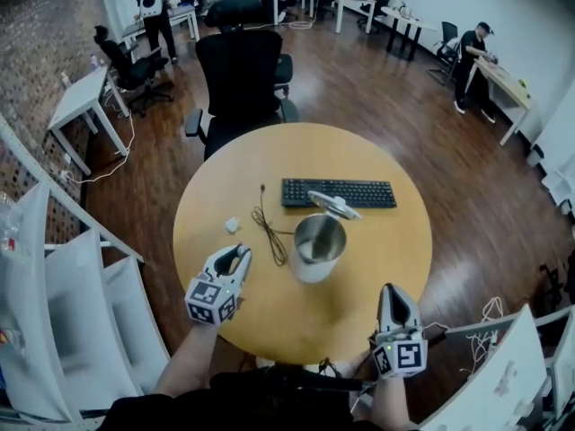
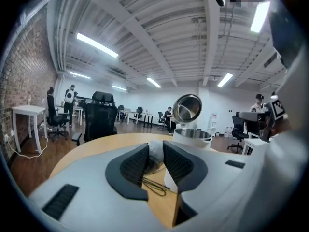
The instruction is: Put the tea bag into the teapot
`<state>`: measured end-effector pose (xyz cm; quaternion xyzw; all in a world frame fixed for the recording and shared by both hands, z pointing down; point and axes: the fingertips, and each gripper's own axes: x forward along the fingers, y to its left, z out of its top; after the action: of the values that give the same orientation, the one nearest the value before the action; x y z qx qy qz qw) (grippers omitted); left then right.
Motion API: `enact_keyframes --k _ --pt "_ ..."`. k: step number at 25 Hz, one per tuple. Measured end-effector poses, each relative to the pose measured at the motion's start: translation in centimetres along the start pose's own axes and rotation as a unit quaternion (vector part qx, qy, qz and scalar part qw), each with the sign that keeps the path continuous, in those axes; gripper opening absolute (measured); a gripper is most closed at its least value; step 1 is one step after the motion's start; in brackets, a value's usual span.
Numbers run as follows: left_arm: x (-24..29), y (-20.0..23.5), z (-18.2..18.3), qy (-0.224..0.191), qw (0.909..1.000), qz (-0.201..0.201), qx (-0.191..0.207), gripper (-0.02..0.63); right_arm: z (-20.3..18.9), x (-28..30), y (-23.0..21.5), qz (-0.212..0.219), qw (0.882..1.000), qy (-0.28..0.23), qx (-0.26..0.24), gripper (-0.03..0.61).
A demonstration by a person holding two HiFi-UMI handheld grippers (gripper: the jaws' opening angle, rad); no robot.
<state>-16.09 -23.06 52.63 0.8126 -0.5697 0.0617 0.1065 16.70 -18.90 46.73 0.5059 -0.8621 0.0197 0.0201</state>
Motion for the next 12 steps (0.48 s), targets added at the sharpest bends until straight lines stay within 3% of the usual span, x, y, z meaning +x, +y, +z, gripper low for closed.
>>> enact_keyframes --k 7,12 --pt "-0.2 -2.0 8.7 -0.096 0.9946 -0.020 0.035 0.086 5.6 1.1 -1.6 -0.014 0.998 -0.057 -0.033 0.008" --pt "0.7 -4.0 9.6 -0.100 0.9929 -0.044 0.046 0.086 6.3 0.4 -1.9 -0.016 0.996 -0.085 -0.028 0.008"
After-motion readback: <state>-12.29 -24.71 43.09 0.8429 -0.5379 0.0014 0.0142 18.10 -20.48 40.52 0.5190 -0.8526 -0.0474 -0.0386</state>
